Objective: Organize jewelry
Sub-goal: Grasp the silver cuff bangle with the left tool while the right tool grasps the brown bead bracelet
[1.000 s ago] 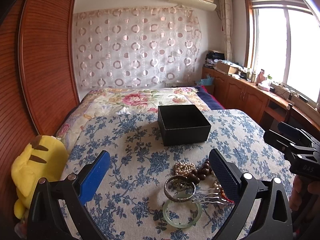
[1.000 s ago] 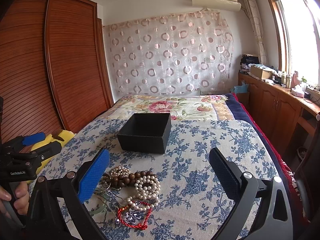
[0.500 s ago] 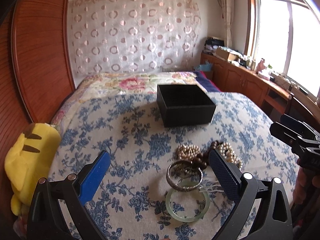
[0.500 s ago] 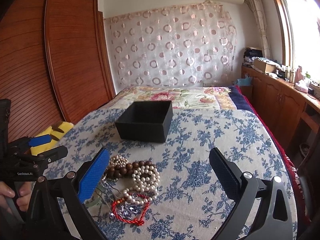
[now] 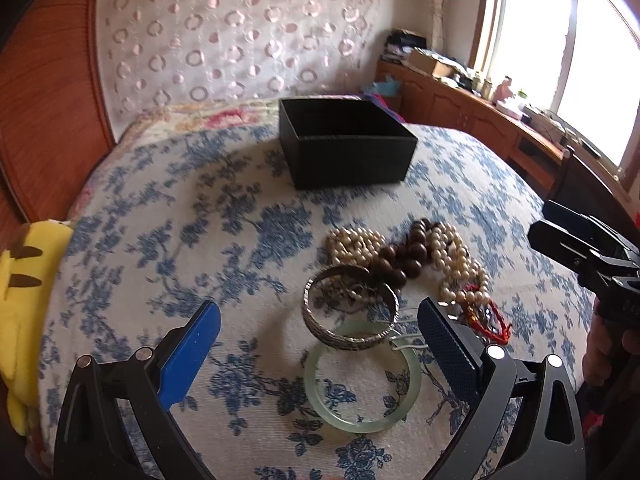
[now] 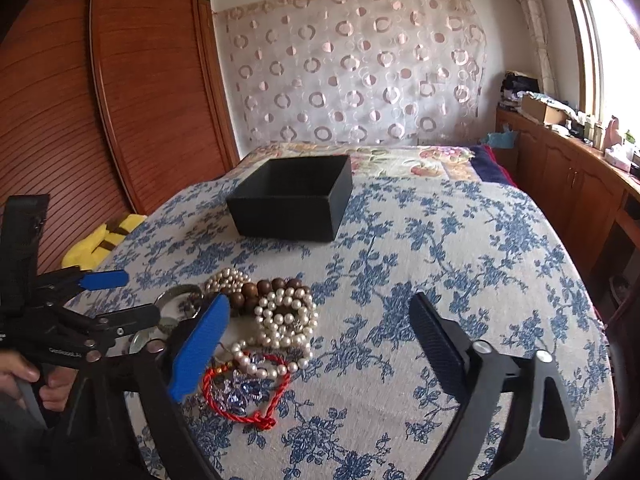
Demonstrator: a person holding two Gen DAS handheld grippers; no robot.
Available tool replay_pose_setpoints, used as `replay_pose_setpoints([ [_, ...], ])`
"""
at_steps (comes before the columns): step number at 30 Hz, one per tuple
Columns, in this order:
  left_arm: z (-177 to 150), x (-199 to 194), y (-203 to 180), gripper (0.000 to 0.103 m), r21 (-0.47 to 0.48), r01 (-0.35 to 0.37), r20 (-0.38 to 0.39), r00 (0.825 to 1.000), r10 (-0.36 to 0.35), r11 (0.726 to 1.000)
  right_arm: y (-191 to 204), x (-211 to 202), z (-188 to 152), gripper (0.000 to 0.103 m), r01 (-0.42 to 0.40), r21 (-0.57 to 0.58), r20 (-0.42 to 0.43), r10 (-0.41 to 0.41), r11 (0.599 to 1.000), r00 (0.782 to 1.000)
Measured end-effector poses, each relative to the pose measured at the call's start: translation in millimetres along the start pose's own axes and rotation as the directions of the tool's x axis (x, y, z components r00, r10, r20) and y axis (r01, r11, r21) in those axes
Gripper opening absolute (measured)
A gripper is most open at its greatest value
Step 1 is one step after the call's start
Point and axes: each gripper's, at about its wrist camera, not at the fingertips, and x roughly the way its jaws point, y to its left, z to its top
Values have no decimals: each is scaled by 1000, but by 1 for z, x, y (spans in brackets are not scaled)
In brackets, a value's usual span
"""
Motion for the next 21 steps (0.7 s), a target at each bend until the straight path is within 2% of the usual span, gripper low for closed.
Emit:
replay_pose_setpoints([
  [5,-1,7,1,95,1,49,-21,999,-49,999,1,7,-6,77,-18,-14,-41,18,1000,999],
  [10,1,13,-7,80,18,87,-47,995,-86,996,5,12,-7,64,-45,-31,-73,43,999,996],
  [13,2,19,-13,77,45,80,-61,995,-77,996,10,13,-5,59,-57,-52,-84,52,997,995],
  [19,2,25,-13,75,52,78,-75,994,-74,996,20,17,3,54,-82,-100,-107,71,992,992],
  [21,3,26,-13,67,48,85,-81,993,-81,995,23,18,7,54,-85,-110,-108,73,990,991],
])
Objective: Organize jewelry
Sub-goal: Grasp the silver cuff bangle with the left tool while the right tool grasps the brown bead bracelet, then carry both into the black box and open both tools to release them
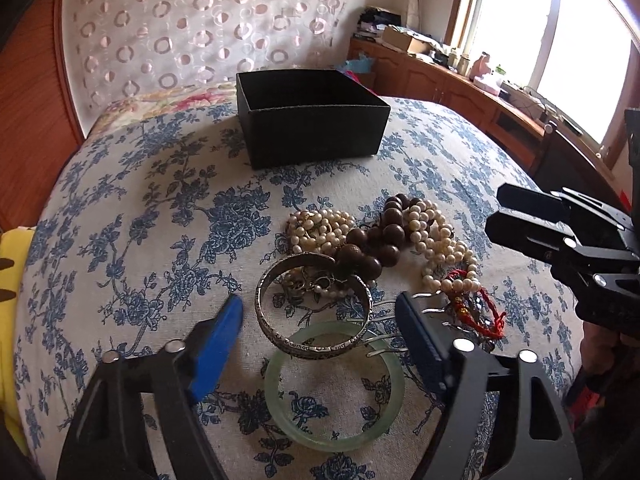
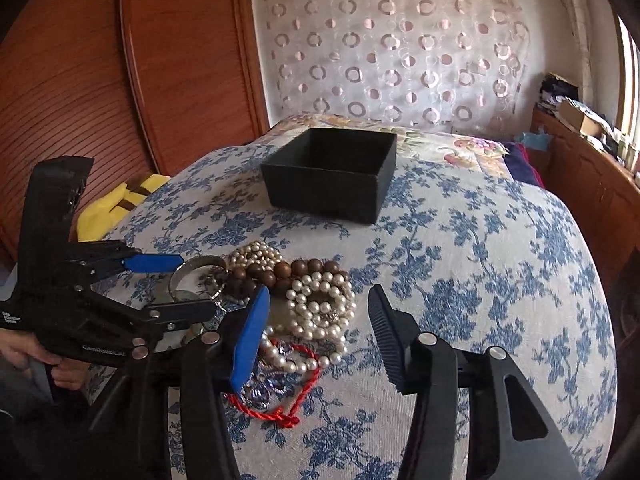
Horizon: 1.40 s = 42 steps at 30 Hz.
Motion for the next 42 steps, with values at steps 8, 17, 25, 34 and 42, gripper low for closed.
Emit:
replay_pose_setpoints([
  [8,-3,-10,7,58,-24,17,32,999,-16,1000,15,23,10,39,-69,-35,-65,67,997,996],
  [17,-12,-28,26,58,-64,-26,89,996,32,998,30,56,21,35,-63,-64,-121,55,996,991],
  [25,-13,-40,32,58,-103,-39,149,987,55,994,30,83,28,35,-7,-71,-162,-5,997,987],
  [34,-13,-49,34,58,-119,-42,174,983,62,992,30,75,34,21,-28,-110,-134,13,994,991],
  [42,-4,-50,35,58,-107,-47,191,979,67,993,14,37,63,20,-35,-109,-34,31,993,999],
])
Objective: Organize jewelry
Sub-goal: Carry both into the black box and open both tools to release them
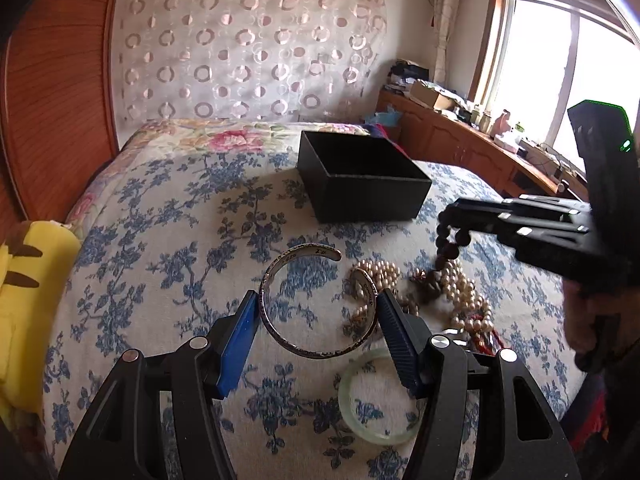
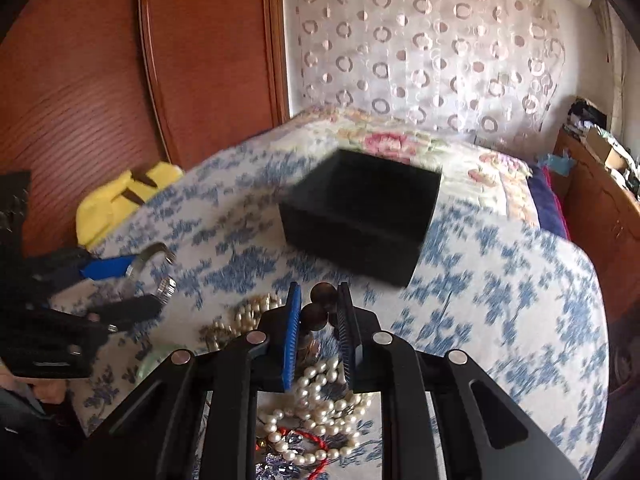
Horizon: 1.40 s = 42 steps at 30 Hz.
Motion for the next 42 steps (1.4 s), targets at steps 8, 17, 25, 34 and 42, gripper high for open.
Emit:
replay_pose_setpoints([
  [8,22,5,-9,58,32,8,25,1000,-9,999,-7,-29,27,15,14,-32,79,-11,999,997],
  [17,39,13,-15,58,58,9,37,999,-11,998,-13,-39,56,15,41,-70,132,-32,997,991],
  [25,61,25,-18,58,88,-3,50,999,-2,996,-37,-22,86,15,30,-49,163,-22,998,986],
  [34,89,50,-14,58,84,-16,53,999,12,996,-68,35,101,17,10,34,93,-13,999,996],
  [42,115,69,-20,58,86,-20,57,998,15,996,-90,44,84,58,18,96,78,-26,995,997],
])
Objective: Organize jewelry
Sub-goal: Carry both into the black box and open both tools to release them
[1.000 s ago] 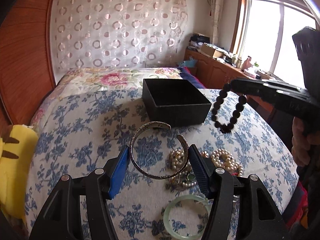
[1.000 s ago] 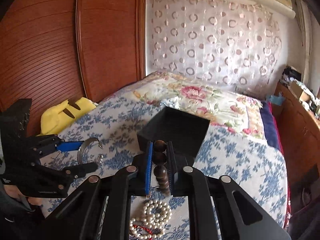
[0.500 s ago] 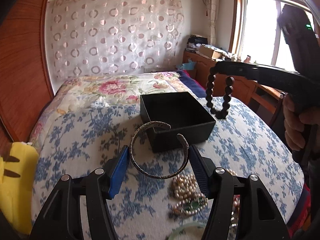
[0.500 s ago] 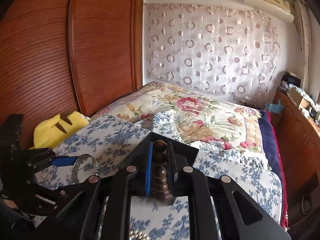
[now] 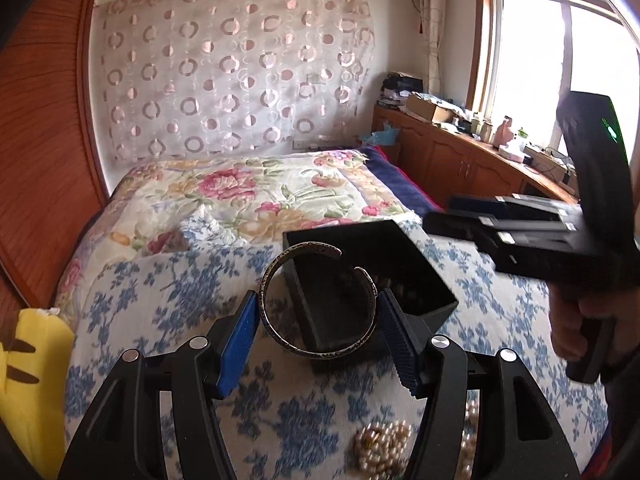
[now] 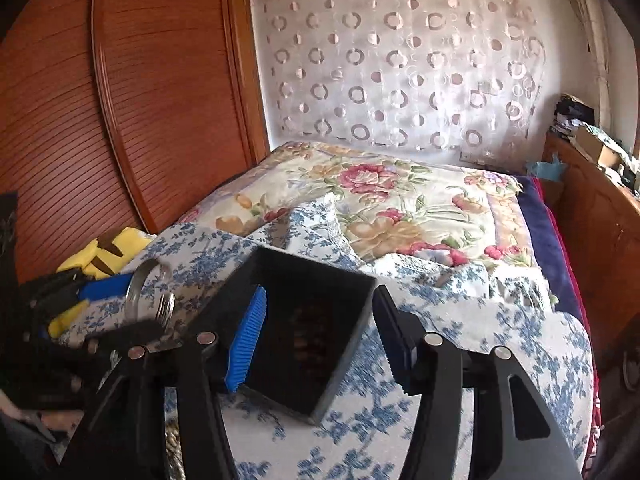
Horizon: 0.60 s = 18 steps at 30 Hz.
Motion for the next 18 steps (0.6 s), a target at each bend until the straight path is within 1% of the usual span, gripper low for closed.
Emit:
replay_pose_setpoints([
  [6,9,31,-12,58,33,-8,-40,999,9,999,-12,-17,-25,58,37,3,1,-37,999,999],
  [9,9,48,-15,58,37,-6,-68,998,8,999,-15,-26,-36,58,41,-6,6,-41,999,999],
  [14,12,61,-22,58,64,-19,-83,996,24,998,-17,-41,-52,58,22,5,15,-22,1000,1000],
  [18,12,55,-22,58,69,-11,-82,996,16,998,-17,-55,-66,58,14,10,22,-14,1000,1000],
])
